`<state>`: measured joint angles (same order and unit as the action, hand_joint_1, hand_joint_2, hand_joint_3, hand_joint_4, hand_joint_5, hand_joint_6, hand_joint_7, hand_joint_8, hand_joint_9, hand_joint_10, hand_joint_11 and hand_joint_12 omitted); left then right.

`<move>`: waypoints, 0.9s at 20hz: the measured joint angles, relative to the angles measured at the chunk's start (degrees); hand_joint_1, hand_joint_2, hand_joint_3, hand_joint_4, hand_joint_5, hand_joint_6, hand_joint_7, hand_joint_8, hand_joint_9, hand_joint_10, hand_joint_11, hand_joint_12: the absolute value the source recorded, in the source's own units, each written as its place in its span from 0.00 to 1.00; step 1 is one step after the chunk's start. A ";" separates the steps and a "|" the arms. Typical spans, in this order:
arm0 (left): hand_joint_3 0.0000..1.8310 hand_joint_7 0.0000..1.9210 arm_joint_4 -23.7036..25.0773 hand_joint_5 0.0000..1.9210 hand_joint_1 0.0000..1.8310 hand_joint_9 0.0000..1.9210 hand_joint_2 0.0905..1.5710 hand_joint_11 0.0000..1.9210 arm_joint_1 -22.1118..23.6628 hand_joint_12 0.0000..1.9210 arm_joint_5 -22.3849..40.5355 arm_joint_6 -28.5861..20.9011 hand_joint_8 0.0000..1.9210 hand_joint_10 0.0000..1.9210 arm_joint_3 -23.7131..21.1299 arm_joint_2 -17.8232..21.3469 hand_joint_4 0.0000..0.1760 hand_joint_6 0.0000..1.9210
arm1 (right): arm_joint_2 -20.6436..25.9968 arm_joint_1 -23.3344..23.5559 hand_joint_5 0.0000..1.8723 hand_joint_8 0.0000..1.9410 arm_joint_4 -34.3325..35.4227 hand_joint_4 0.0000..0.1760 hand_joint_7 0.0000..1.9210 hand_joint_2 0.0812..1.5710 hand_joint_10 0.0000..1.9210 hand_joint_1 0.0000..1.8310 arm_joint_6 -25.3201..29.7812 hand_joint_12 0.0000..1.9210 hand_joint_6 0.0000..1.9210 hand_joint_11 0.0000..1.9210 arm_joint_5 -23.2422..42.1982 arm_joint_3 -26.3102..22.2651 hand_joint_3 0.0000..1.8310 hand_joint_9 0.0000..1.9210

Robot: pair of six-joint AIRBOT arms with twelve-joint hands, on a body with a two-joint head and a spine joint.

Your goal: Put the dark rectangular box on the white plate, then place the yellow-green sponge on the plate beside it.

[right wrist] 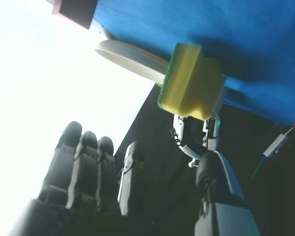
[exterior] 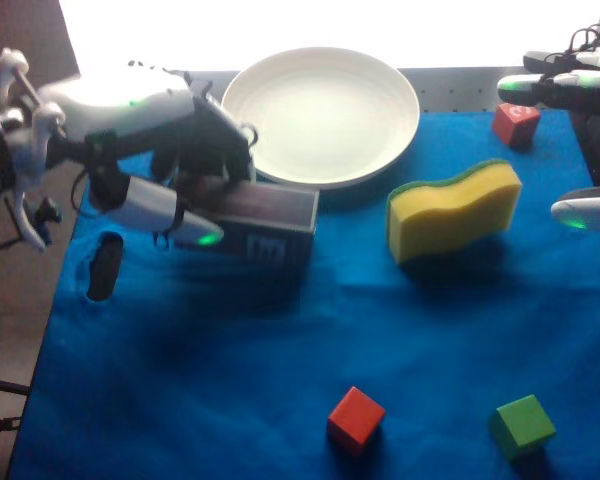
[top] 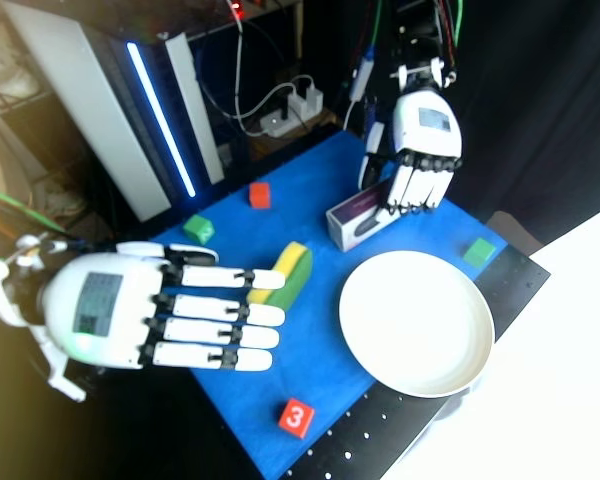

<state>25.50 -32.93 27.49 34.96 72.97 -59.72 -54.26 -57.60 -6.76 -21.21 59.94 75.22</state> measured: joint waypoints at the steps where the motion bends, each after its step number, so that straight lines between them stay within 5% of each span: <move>1: 0.00 0.65 -0.66 0.52 0.70 0.60 0.65 0.46 1.84 0.66 1.14 0.04 0.35 0.33 0.87 -0.09 0.00 0.45 | 0.00 0.00 0.17 0.00 0.02 0.65 0.08 0.64 0.00 0.36 0.00 0.22 0.00 0.00 0.07 0.00 0.00 0.07; 2: 0.00 0.65 -2.43 0.54 0.69 0.60 0.64 0.42 3.41 0.65 2.45 0.76 0.34 0.29 1.77 -0.37 0.00 0.43 | -0.04 0.00 0.18 0.00 0.04 0.68 0.08 0.64 0.00 0.37 0.00 0.21 0.00 0.00 0.09 0.02 0.00 0.07; 4: 0.00 0.60 -6.99 0.51 0.69 0.57 0.67 0.42 5.97 0.75 3.89 5.03 0.47 0.44 4.02 -2.16 0.00 0.44 | -0.52 0.00 0.19 0.00 0.20 0.75 0.09 0.64 0.00 0.39 0.00 0.17 0.00 0.00 0.11 0.37 0.00 0.06; 6: 0.00 0.60 -10.62 0.53 0.69 0.55 0.66 0.44 7.04 0.77 2.58 7.76 0.46 0.49 8.24 -6.40 0.00 0.40 | -1.07 0.00 0.19 0.00 0.02 0.70 0.09 0.64 0.00 0.40 0.02 0.19 0.00 0.00 0.04 0.52 0.00 0.07; 8: 0.00 0.59 -13.20 0.53 0.68 0.56 0.66 0.46 7.89 0.69 -0.61 9.31 0.43 0.39 12.48 -10.05 0.00 0.45 | -1.27 -0.02 0.19 0.00 0.00 0.64 0.09 0.64 0.00 0.40 0.02 0.19 0.00 0.00 0.11 0.57 0.00 0.06; 11: 0.00 0.61 -19.37 0.49 0.68 0.61 0.67 0.47 9.16 0.62 -4.79 11.19 0.38 0.25 22.23 -17.18 0.00 0.53 | -1.92 0.00 0.19 0.00 0.74 0.68 0.09 0.64 0.00 0.39 0.00 0.20 0.00 0.00 0.00 1.38 0.00 0.07; 13: 0.00 0.55 -20.85 0.48 0.67 0.56 0.69 0.36 9.16 0.67 -8.41 11.39 0.49 0.24 26.43 -20.48 0.00 0.54 | -2.95 0.00 0.19 0.00 0.57 0.41 0.09 0.64 0.00 0.40 0.00 0.21 0.00 0.01 0.15 1.55 0.00 0.08; 15: 0.00 0.54 -20.79 0.48 0.67 0.53 0.69 0.38 9.14 0.69 -10.69 11.37 0.53 0.31 27.43 -22.18 0.00 0.51 | -3.78 -0.02 0.20 0.00 0.09 0.17 0.09 0.65 0.00 0.39 0.00 0.22 0.00 0.01 -0.26 1.53 0.00 0.07; 16: 0.00 0.42 -20.79 0.41 0.61 0.44 0.64 0.30 9.14 0.67 -10.84 11.34 0.34 0.31 27.69 -22.69 0.00 0.23 | -3.82 -0.02 0.19 0.00 -0.37 0.19 0.09 0.66 0.00 0.40 0.02 0.22 0.00 0.01 -0.22 1.53 0.00 0.07; 17: 0.00 0.33 -20.87 0.34 0.53 0.32 0.61 0.08 9.18 0.66 -10.84 11.34 0.15 0.21 27.71 -22.91 0.00 0.06 | -3.82 0.00 0.19 0.00 -0.07 0.18 0.08 0.66 0.00 0.41 0.02 0.22 0.00 0.00 -0.07 1.57 0.00 0.07; 18: 0.00 0.30 -21.14 0.30 0.48 0.27 0.59 0.01 9.20 0.36 -10.67 11.30 0.05 0.11 27.71 -22.93 0.36 0.01 | -3.80 0.00 0.19 0.00 0.11 0.19 0.08 0.66 0.00 0.41 0.02 0.22 0.00 0.00 -0.04 1.68 0.00 0.07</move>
<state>4.36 -23.73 16.82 46.26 100.68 -82.65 -58.06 -57.60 -6.66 -21.19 59.90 76.90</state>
